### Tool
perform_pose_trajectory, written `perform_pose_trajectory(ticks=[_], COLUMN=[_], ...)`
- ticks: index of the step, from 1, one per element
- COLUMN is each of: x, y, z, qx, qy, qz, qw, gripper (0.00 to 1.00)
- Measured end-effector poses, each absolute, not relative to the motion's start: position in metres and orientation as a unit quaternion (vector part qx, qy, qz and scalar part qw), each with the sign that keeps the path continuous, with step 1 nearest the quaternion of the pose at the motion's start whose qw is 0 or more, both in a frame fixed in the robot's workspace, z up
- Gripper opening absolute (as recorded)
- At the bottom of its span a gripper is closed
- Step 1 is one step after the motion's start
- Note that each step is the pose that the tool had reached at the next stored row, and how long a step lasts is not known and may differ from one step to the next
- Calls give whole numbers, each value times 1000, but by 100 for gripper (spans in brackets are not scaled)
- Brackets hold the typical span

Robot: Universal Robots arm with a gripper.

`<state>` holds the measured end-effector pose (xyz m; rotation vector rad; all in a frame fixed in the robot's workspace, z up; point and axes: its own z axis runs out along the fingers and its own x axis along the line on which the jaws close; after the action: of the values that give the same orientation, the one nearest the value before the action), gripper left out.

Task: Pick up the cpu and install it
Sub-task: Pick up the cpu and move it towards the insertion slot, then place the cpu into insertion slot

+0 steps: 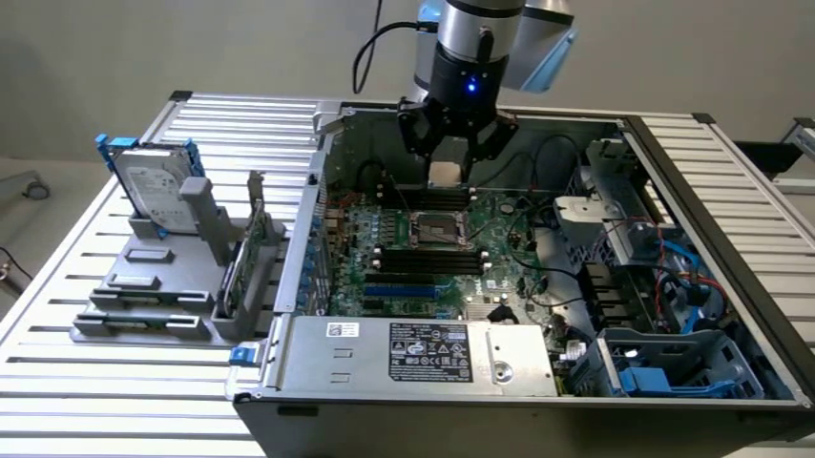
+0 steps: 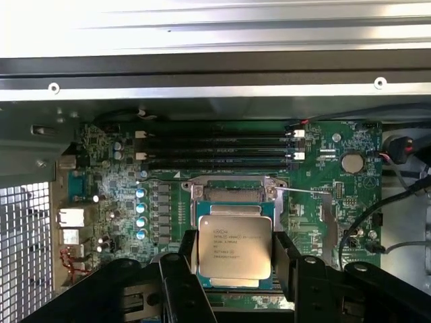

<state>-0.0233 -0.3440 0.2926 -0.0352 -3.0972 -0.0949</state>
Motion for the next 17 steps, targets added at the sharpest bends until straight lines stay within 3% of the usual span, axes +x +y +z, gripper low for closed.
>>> perform_pose_trajectory(ticks=[17], x=[-23], y=[-344], z=[289], qx=[-11], qy=[-999], qz=[-30], qw=[22], gripper=[55])
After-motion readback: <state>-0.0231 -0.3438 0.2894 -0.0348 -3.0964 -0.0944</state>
